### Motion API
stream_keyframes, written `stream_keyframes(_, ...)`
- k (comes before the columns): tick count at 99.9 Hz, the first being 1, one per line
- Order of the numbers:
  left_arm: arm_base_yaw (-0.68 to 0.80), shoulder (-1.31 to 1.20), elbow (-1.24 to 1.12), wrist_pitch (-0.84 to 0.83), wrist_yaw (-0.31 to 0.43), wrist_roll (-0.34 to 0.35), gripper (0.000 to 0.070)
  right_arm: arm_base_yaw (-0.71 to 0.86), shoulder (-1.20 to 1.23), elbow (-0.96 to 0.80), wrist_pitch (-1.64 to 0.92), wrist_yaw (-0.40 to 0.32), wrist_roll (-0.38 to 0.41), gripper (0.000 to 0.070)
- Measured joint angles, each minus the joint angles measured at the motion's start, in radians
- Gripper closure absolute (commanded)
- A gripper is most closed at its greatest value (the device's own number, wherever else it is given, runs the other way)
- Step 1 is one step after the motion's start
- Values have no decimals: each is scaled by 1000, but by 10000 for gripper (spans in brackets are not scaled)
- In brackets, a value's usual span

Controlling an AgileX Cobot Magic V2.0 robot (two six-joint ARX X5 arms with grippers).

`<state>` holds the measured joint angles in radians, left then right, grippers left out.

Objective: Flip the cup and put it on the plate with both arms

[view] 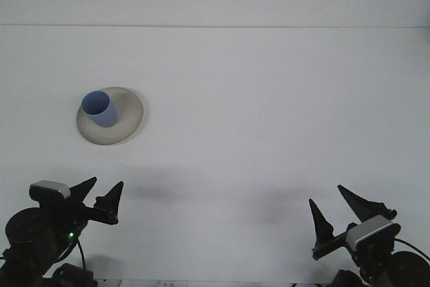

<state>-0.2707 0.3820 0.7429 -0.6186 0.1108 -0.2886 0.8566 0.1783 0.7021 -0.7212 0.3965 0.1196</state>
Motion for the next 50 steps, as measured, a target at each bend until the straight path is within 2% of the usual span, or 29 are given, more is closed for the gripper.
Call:
stream_keyframes(4,0,-3,-5,-1,0,-2,238,0,0,0,0,0,0,259)
stream_keyframes(7,0,-3,-5,1,0,-3,324,0,0,0,0,0,0,340)
stream_keyframes(8,0,-3,-5,2,0,-3,363,0,0,0,0,0,0,375)
stream_keyframes(9,0,-4,-5,3,0,-3,432,0,0,0,0,0,0,419)
stream_keyframes(10,0,-4,-5,4,0,-3,458,0,0,0,0,0,0,465)
stream_keyframes(14,0,-6,-4,6,0,-3,674,0,0,0,0,0,0,671)
stream_keyframes(15,0,-6,-4,6,0,-3,700,0,0,0,0,0,0,700)
stream_keyframes(18,0,-6,-4,6,0,-3,677,0,0,0,0,0,0,692)
stream_keyframes(50,0,-6,-4,19,0,-14,688,0,0,0,7,-3,-4,694)
